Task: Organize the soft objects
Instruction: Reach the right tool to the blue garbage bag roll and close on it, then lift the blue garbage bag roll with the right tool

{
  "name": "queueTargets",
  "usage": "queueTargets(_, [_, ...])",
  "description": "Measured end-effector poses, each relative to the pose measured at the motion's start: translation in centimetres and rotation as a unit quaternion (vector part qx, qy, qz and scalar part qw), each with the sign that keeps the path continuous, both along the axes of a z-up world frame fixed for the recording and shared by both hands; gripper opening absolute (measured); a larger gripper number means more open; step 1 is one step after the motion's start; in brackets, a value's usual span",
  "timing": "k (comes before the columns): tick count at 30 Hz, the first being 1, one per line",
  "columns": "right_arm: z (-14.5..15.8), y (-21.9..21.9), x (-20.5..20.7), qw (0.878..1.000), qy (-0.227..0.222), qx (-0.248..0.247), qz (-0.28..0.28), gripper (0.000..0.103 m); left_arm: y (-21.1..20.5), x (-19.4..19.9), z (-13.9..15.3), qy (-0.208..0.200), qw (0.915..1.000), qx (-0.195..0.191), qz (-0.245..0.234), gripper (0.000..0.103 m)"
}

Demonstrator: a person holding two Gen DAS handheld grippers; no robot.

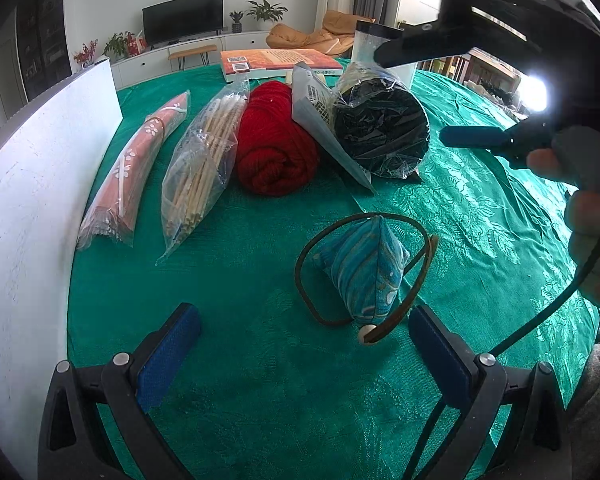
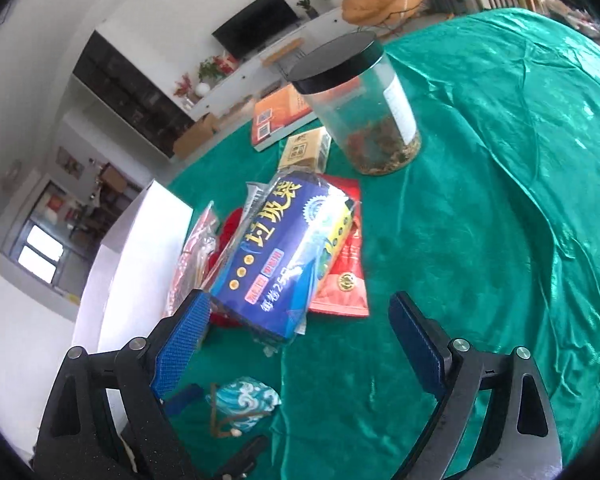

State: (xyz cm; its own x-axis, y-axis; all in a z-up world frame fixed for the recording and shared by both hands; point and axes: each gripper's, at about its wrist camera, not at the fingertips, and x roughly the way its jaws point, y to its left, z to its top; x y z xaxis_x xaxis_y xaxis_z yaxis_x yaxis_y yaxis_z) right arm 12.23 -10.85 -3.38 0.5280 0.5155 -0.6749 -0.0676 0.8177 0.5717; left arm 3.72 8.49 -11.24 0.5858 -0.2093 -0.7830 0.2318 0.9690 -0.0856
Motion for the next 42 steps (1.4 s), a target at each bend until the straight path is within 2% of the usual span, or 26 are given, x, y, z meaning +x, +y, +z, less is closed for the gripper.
queueTargets(3, [-1.5,2.1,3.4,0.999,0.044,0.001,0.019,0.092,0.0,0.0,0.0,0.000,1.0000,0.000,0.000,0.103])
queueTargets(5, [-2.6,2.8,4.3,0.997,0.066,0.003,0.033,0.085,0.0,0.0,0.0,0.000,1.0000,-0.001,0.000,0.103])
queueTargets(6, [-2.6,3.1,3.9,0.997,0.061,-0.003,0.039,0.069,0.0,0.0,0.0,0.000,1.0000,-0.002,0.000,0.103])
queueTargets(7, [-2.3,3.1,3.7,0.997,0.052,-0.009,0.050,0.066,0.0,0.0,0.0,0.000,1.0000,-0.003,0.000,0.103])
queueTargets(12, [0.2,0.4,0.0,0.998,0.001,-0.041,0.046,0.062,0.2,0.0,0.0,-0.001,0.9999,-0.012,0.000,0.103])
queueTargets(15, [2.3,-2.6,-2.5,0.994,-0.036,-0.097,0.018,0.062,0.2,0.0,0.1,-0.002,0.9999,-0.016,0.000,0.103])
queueTargets(17, [2.9,-4.2,-3.4,0.986,-0.037,-0.162,0.008,0.062,0.1,0.0,0.1,-0.002,0.9999,-0.013,0.000,0.103])
queueTargets(18, [2.8,-4.5,-3.6,0.977,-0.031,-0.208,0.013,0.063,0.1,0.1,0.1,-0.001,0.9999,-0.012,0.000,0.103])
queueTargets(20, [1.4,-4.4,-3.5,0.948,-0.014,-0.316,0.027,0.063,0.0,-0.1,0.0,-0.001,1.0000,-0.009,0.000,0.103])
queueTargets(21, [0.2,-4.3,-3.2,0.935,-0.001,-0.353,0.033,0.063,0.0,0.0,0.0,-0.001,1.0000,-0.008,0.000,0.103])
queueTargets(22, [-1.0,-4.6,-3.1,0.928,0.012,-0.370,0.038,0.064,-0.1,0.0,0.0,-0.001,1.0000,-0.007,0.000,0.103])
queueTargets(23, [-2.2,-5.0,-3.1,0.930,0.019,-0.365,0.037,0.068,-0.1,0.0,0.0,-0.001,1.0000,-0.006,0.000,0.103])
queueTargets(27, [-4.7,-6.8,-4.5,0.961,-0.007,-0.277,-0.024,0.080,-0.2,0.1,0.0,0.000,1.0000,-0.002,0.000,0.103])
queueTargets(30, [-4.3,-6.4,-4.6,0.957,-0.007,-0.287,-0.038,0.083,-0.2,0.2,-0.1,0.000,1.0000,0.002,0.000,0.103])
queueTargets(34, [-4.8,-6.0,-4.2,0.955,0.009,-0.295,-0.042,0.091,-0.2,0.2,-0.1,0.000,1.0000,0.001,0.000,0.103])
queueTargets(42, [-4.8,-5.7,-4.0,0.954,0.007,-0.294,-0.047,0.095,-0.3,0.2,0.0,0.000,1.0000,0.002,0.000,0.103])
